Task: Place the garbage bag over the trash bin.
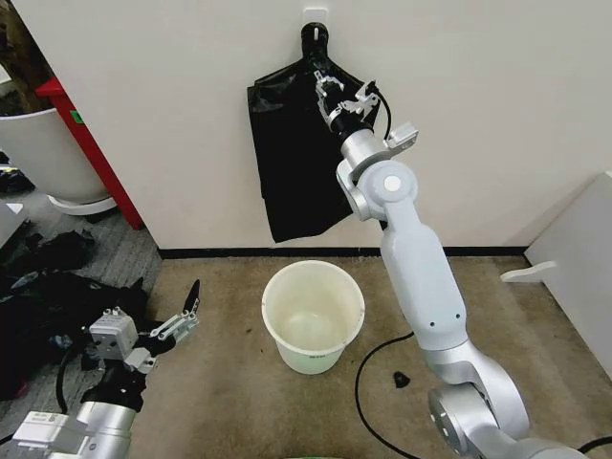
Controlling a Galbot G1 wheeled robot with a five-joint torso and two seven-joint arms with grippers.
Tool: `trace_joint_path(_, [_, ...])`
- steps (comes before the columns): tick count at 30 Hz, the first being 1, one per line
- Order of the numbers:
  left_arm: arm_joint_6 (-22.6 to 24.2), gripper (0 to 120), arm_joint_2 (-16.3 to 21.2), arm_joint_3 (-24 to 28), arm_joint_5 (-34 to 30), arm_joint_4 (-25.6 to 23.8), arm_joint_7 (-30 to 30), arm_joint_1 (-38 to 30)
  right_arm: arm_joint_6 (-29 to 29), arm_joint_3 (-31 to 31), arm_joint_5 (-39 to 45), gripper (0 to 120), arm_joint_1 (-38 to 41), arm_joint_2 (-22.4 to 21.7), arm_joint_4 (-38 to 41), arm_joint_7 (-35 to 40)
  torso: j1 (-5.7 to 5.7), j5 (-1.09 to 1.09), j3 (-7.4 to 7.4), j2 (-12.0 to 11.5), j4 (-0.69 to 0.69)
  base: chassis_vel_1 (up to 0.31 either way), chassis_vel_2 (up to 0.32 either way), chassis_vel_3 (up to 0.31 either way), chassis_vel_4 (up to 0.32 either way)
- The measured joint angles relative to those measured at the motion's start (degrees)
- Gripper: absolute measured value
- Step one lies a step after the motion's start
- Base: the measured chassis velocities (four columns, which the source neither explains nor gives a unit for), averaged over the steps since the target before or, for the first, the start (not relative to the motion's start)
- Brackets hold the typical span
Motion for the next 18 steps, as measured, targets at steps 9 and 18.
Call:
trace_joint_path(9, [-0.3, 100, -0.1, 0.0, 0.6, 0.0, 0.2, 0.0, 0.0, -0.5, -0.1, 0, -1.4, -0.7, 1.0, 0.4, 0.00, 0.00, 0.00, 0.0, 0.00, 0.000, 0.000, 0.000, 0.000])
trace_joint_path(18, [-0.3, 100, -0.2, 0.1, 0.6, 0.0, 0.3, -0.1, 0.2, -2.2, -1.1, 0, -5.0, -2.5, 4.8, 0.8, 0.00, 0.00, 0.00, 0.0, 0.00, 0.000, 0.000, 0.000, 0.000])
